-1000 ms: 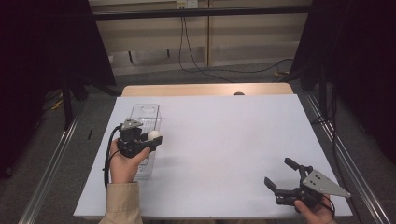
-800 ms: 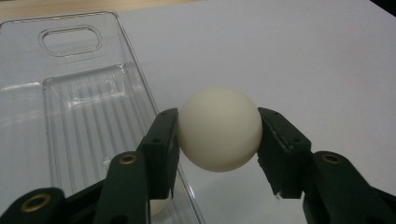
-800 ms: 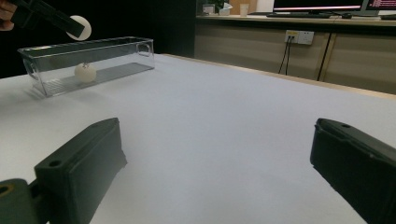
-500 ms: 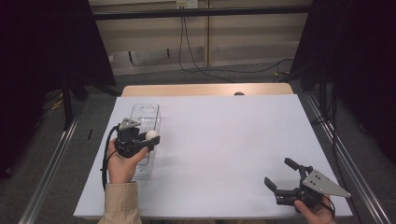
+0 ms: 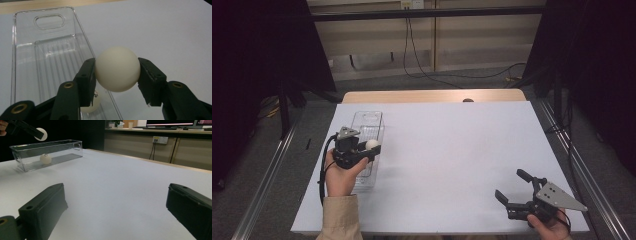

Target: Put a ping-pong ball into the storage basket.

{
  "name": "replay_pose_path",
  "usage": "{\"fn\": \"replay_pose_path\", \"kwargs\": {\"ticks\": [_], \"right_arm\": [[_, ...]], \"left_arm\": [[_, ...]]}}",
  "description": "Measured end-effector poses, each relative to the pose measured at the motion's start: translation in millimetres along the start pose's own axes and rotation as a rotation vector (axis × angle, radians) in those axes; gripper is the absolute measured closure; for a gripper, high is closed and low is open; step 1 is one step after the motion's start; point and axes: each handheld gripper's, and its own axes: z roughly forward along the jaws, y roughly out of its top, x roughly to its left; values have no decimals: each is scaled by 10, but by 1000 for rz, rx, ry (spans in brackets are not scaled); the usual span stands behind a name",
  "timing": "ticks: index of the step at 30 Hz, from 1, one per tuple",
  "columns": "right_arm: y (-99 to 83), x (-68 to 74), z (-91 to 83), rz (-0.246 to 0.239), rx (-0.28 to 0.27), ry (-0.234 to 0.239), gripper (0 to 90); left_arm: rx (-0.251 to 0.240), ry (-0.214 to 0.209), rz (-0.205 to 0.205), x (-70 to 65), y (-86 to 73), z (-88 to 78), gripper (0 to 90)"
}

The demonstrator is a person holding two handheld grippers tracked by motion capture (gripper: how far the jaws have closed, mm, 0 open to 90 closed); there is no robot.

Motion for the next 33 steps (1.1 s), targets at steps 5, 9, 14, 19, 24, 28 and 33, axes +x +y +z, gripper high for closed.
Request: {"fn": "replay_pose_path", "kwargs": {"ticks": [5,9,14,19,24,28,33], "right_arm": [[0,1,2,0,-1,2,19],[0,-1,-1,-1,0,1,19],[2,2,-3,-1,0,0,19],[1,1,-2,-3,0,1,19],[1,1,-3,-2,0,0,19],[1,3,-1,-3,1,2,19],[1,2,-3,-4,1,2,19]], "left_arm": [[-6,0,-6,1,-4,3,510],[1,3,2,17,-7,-7,510],[4,9,2,27,-14,-1,510],[-1,15,-1,33,-16,-6,510],[-2,19,0,45,-19,-15,511],[0,24,-2,56,-27,-19,510],[-3,32,-7,84,-39,-27,510]]}}
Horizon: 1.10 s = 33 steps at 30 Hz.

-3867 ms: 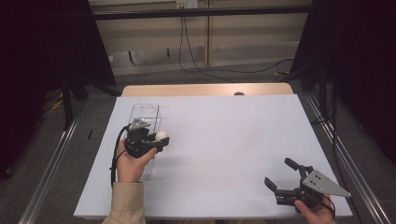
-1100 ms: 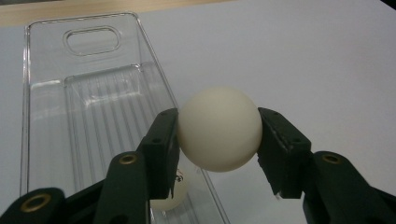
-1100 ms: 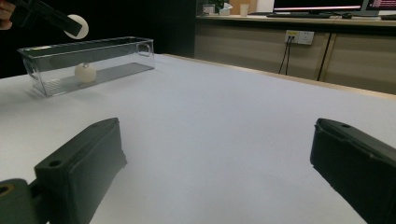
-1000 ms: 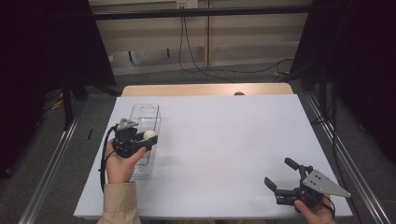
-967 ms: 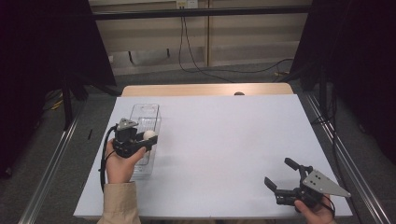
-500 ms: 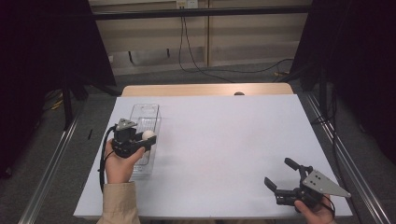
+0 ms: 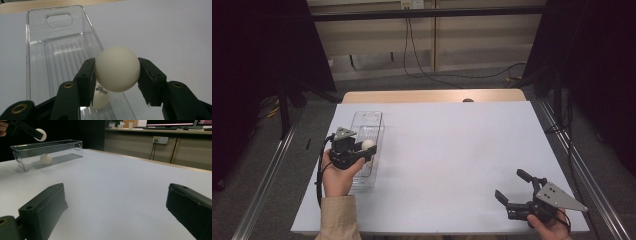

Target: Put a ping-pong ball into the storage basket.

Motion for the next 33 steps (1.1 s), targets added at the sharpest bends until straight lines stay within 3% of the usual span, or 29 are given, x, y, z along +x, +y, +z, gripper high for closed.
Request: {"fn": "replay_pose_path", "kwargs": {"ticks": [33], "right_arm": [[-2,1,-1,1,0,0,19]], "left_arm": [[7,58,-8,92,-67,24,510]]}}
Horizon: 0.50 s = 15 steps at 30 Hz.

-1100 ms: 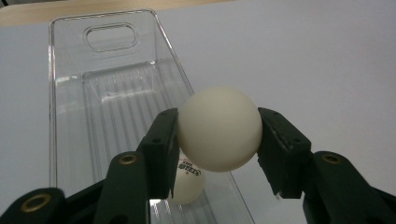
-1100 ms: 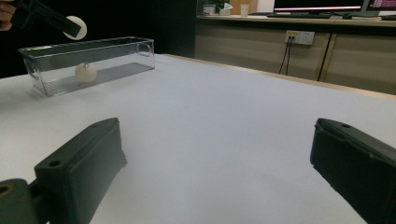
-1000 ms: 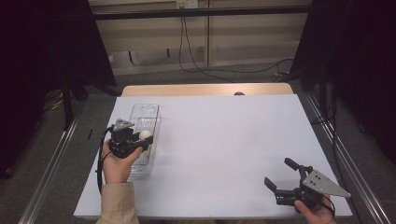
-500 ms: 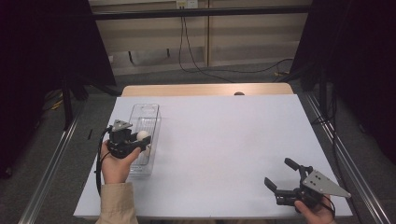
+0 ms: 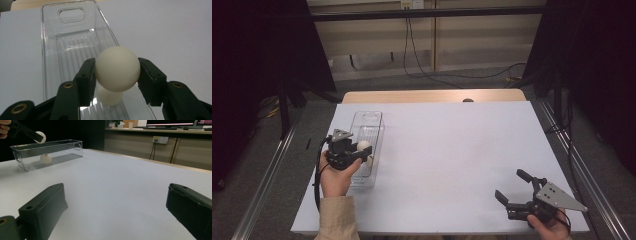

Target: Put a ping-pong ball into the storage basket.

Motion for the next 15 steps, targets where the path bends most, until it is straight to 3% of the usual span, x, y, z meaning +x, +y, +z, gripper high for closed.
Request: {"fn": "replay_pose_path", "kwargs": {"ticks": [15], "right_arm": [[0,7,21,2,-1,1,19]], "left_arm": [[6,25,-2,50,-39,7,507]]}}
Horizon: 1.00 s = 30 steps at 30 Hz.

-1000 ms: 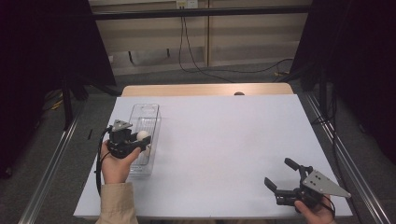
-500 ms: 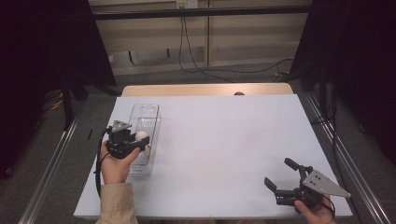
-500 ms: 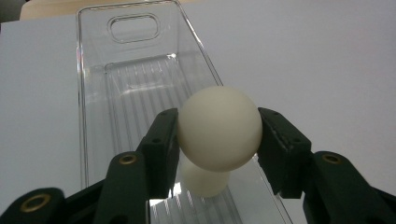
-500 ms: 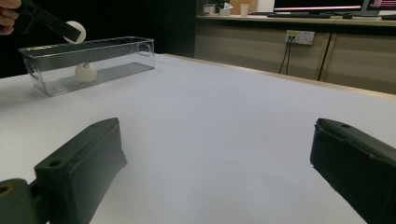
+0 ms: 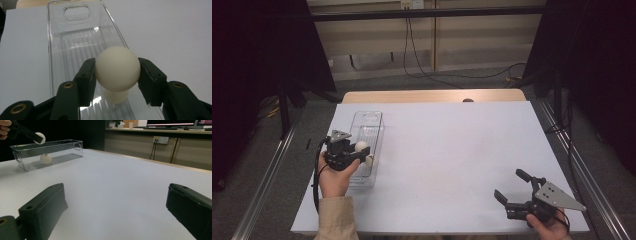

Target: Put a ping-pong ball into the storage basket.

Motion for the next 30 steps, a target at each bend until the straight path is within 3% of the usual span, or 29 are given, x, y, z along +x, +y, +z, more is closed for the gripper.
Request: {"fn": "replay_pose_path", "kwargs": {"ticks": [18,30], "right_arm": [[-3,-13,-35,5,-4,-2,19],[6,2,-15,3,-4,1,19]], "left_arm": [[-3,10,3,-26,0,1,490],[-29,20,-16,-26,-8,-25,375]]}}
